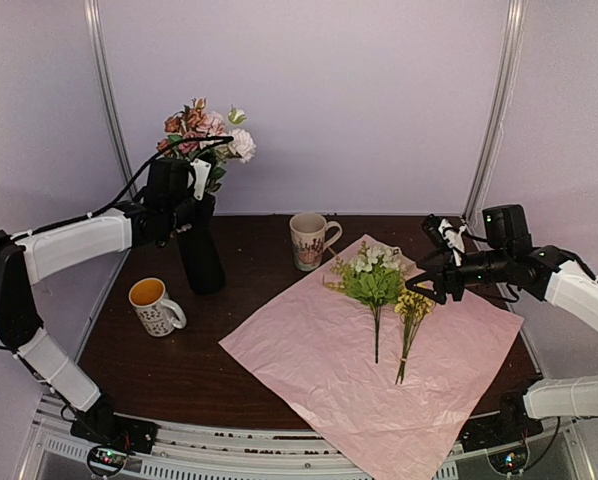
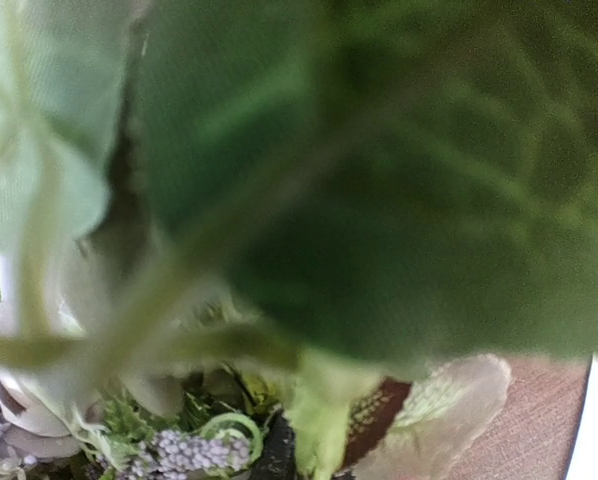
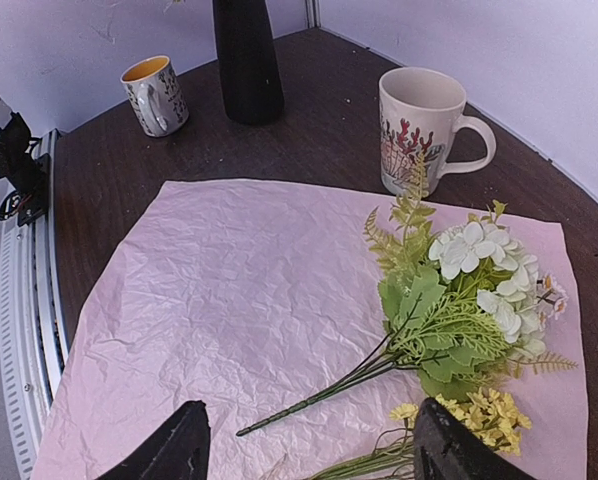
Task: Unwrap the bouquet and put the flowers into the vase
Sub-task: Adjust the fake flower in the vase, then pick up the fake flower from the flattened wrapping paper, then pass from the left arm to the right
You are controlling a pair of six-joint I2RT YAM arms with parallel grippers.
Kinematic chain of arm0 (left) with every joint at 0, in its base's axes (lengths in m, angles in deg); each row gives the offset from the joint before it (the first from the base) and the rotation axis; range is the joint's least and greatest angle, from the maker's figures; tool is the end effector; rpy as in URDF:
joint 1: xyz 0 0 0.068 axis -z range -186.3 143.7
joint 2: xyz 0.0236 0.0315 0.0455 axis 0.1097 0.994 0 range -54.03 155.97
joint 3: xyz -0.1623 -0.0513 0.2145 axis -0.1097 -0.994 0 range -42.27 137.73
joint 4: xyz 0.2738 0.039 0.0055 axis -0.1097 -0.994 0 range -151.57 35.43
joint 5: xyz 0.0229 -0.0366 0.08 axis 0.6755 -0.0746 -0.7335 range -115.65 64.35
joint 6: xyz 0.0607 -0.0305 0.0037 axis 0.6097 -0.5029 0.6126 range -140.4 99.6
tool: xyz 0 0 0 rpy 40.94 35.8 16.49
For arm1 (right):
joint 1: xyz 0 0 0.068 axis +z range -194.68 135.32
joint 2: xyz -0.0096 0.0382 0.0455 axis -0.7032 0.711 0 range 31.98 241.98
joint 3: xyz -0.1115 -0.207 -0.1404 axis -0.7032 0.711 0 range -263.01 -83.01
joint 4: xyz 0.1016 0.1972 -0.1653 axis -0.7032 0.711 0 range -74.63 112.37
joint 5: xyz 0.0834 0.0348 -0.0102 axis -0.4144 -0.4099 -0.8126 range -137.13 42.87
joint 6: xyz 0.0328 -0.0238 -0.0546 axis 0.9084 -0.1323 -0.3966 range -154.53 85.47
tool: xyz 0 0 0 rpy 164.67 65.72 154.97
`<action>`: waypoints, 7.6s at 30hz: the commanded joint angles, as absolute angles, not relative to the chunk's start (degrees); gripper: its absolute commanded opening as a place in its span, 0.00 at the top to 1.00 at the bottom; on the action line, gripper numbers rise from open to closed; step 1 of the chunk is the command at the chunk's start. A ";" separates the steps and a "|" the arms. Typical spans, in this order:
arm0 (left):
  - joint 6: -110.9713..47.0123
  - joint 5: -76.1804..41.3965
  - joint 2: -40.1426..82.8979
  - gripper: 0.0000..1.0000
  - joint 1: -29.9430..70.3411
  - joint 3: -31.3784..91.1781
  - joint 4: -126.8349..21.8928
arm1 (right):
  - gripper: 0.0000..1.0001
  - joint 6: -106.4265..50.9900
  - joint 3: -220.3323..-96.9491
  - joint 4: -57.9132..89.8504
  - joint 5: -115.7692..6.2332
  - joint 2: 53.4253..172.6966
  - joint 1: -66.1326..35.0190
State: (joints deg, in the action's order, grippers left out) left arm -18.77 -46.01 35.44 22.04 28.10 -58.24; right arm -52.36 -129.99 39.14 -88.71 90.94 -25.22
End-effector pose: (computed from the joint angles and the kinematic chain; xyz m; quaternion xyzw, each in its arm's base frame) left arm 0.3605 -0.1728 0.3012 0.1174 0.8171 0.0173 0.5642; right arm 0.2184 0.1157 0.2780 -0.4194 0.7366 0.3220 0.4217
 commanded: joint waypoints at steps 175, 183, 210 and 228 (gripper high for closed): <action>-67.77 -14.70 76.63 1.00 54.65 57.06 -60.19 | 0.31 -52.93 -130.44 38.75 -86.19 95.51 -39.38; -65.49 -14.61 65.32 1.00 54.34 43.43 -43.29 | 0.31 -51.81 -130.50 38.85 -87.40 94.43 -39.41; -63.22 -12.70 54.49 1.00 54.18 37.86 -6.37 | 0.38 -35.78 -139.05 34.46 -109.37 93.00 -23.17; -63.01 -10.84 54.63 0.88 54.79 38.24 -5.97 | 1.00 -36.39 -140.24 33.83 -106.72 97.33 -19.23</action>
State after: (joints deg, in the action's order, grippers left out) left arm -63.77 -11.39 56.03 54.56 36.47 -8.77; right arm -34.92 -140.57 34.60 -107.59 98.63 -19.58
